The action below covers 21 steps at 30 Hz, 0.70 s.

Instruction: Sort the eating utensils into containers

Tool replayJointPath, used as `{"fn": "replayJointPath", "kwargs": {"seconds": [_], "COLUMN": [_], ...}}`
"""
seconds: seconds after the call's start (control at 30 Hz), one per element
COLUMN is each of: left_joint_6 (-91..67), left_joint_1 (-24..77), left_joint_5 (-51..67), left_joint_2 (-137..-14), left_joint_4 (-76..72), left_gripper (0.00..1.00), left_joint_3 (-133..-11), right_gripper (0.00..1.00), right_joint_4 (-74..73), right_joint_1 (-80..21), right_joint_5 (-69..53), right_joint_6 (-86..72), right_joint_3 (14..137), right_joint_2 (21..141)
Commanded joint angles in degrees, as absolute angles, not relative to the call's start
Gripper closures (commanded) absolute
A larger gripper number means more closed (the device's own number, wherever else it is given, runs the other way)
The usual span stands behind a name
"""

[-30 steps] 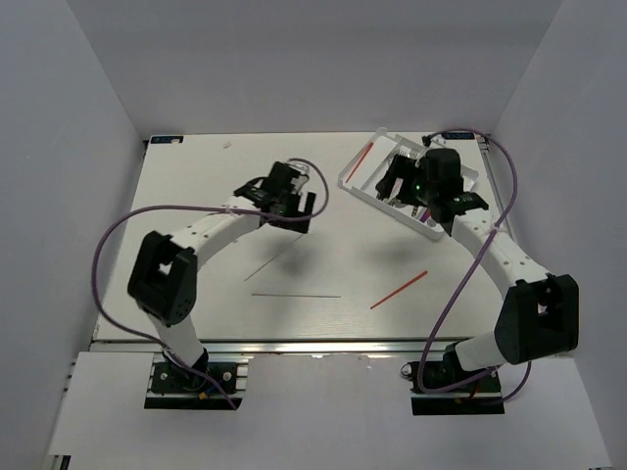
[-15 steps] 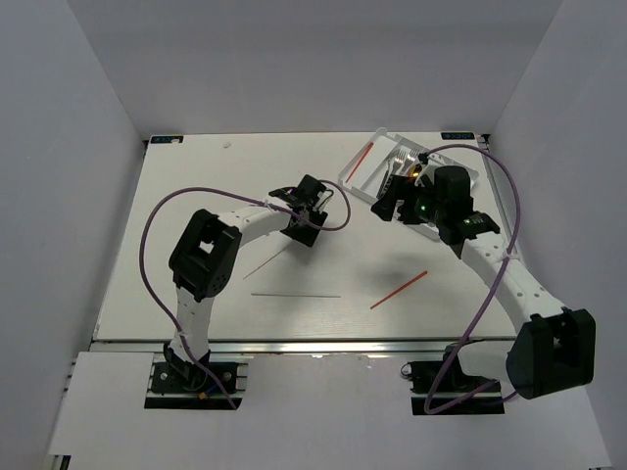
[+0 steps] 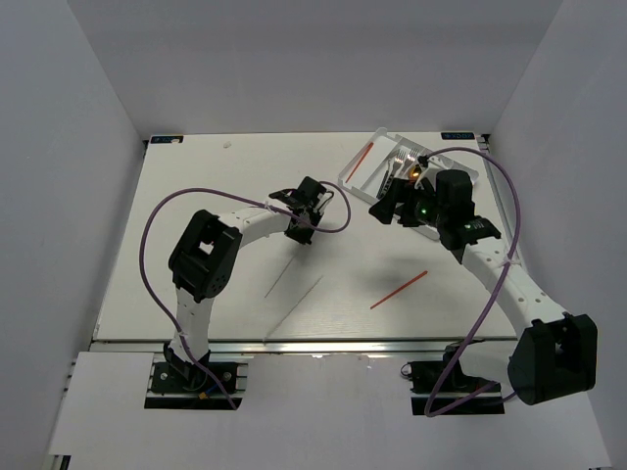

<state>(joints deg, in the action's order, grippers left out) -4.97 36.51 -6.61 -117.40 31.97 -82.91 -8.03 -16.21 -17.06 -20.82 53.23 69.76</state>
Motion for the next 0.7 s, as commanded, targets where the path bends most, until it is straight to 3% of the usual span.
{"fn": "replayJointPath", "kwargs": {"seconds": [0.0,0.43,0.67], "left_joint_6": [-6.3,-16.1,-22.4], "left_joint_1": [36.3,36.2,36.2], "left_joint_5": [-5.4,-17.8,-23.9], "left_joint_2": [-119.3,-111.5,-104.1], "left_joint_4": [33.0,29.8,30.6], "left_gripper": [1.00,1.00,1.00], "left_joint_3": [-81.1,-87.7,-92.1], "right_gripper": [0.11,0.11,0.13], "right_joint_4": [-4.0,13.2,30.6], "right_joint_1": [-15.9,-15.3,-25.0], "right_joint_5": [-19.5,-31.9,-34.5], "right_joint_6": [-22.1,-33.8,-37.9], "right_joint_3": [51.9,41.8,37.4], "right_joint_2": [66.6,73.6,80.0]}}
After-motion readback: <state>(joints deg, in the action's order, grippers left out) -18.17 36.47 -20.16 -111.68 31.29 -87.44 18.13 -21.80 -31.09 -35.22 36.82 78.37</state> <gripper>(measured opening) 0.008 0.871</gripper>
